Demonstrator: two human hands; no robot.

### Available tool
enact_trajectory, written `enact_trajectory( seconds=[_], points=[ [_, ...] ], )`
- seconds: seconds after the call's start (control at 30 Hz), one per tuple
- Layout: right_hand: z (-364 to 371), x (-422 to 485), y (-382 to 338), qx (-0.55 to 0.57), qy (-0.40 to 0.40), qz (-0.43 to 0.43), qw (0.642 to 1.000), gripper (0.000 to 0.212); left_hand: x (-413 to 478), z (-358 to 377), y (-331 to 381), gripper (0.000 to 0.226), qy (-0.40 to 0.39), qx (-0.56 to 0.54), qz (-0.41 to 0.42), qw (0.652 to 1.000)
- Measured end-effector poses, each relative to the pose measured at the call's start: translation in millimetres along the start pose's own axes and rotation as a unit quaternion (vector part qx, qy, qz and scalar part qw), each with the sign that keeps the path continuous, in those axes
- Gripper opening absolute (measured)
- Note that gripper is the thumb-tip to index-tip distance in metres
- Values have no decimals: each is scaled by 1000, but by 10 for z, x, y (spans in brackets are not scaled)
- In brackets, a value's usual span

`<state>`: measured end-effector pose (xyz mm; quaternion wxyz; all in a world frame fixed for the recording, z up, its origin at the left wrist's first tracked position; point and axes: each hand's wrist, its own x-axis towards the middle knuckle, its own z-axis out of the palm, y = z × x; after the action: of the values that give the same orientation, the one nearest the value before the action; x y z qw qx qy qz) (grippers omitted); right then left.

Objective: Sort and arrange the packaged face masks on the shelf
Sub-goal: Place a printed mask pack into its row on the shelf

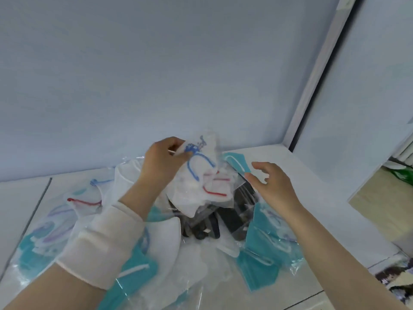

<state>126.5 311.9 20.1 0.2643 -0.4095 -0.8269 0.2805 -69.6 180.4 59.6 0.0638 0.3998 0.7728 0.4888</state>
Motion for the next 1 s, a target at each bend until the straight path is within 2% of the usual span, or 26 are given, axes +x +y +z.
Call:
enact_trajectory(
  seconds=[0.1,0.17,0.23,0.3,0.4,0.47,0.57,0.63,0.73,0.87,1.0],
  points=[
    [109,177,-106,-79,-76,-17,994,57,-70,-371,-111,14,86,-132,-95,983],
    [254,276,-167,-164,-120,-32,979,68,-224,-491,-160,6,129,-203,-155,958],
    [423,347,-176,-210,-152,-38,965,86,-408,-543,-204,10,156,-230,-193,941],
    [546,372,-162,-206,-162,-24,965,100,-591,-567,-239,14,170,-237,-211,933],
    [560,411,-256,-141,-113,-1,984,96,-798,-584,-270,14,199,-252,-221,921],
    [567,469,-375,-119,-119,-27,985,94,-891,-591,-280,16,207,-263,-219,917],
    [667,482,-538,-231,-210,-128,941,89,-971,-613,-285,18,204,-257,-216,920],
    [717,467,-567,-249,-223,-155,930,70,-1006,-655,-281,20,201,-260,-220,918],
    [716,477,-516,-165,-138,-170,962,35,-1044,-772,-293,20,204,-265,-224,916],
    [549,433,-563,-7,-113,-144,983,37,-1091,-883,-343,17,203,-280,-227,910],
    [350,352,-640,131,-65,-151,978,29,-1106,-845,-340,18,164,-309,-245,904]
  ],
)
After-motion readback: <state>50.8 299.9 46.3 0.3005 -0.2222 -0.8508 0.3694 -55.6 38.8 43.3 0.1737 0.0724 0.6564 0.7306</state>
